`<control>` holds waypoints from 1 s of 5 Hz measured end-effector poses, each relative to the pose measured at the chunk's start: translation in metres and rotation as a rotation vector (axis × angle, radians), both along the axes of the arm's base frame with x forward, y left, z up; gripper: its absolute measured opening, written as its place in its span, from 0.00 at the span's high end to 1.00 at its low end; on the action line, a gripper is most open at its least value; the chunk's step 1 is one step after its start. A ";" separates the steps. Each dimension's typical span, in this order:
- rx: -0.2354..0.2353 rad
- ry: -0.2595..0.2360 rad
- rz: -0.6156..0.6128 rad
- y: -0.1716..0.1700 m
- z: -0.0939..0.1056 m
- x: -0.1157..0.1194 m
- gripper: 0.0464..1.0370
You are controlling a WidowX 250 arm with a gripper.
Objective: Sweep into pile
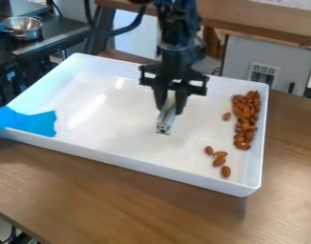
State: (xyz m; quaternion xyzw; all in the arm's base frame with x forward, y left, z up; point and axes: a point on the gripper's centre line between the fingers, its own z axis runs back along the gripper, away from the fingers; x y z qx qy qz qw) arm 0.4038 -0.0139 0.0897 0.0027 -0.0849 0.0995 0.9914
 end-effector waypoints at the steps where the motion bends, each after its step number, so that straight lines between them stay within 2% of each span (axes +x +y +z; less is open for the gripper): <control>1: 0.037 0.008 -0.029 0.004 -0.014 -0.006 0.68; 2: 0.050 0.029 -0.034 0.007 -0.026 -0.015 0.68; 4: 0.053 0.055 -0.123 -0.005 -0.031 -0.047 0.68; 5: 0.034 0.061 -0.143 -0.012 -0.031 -0.058 0.68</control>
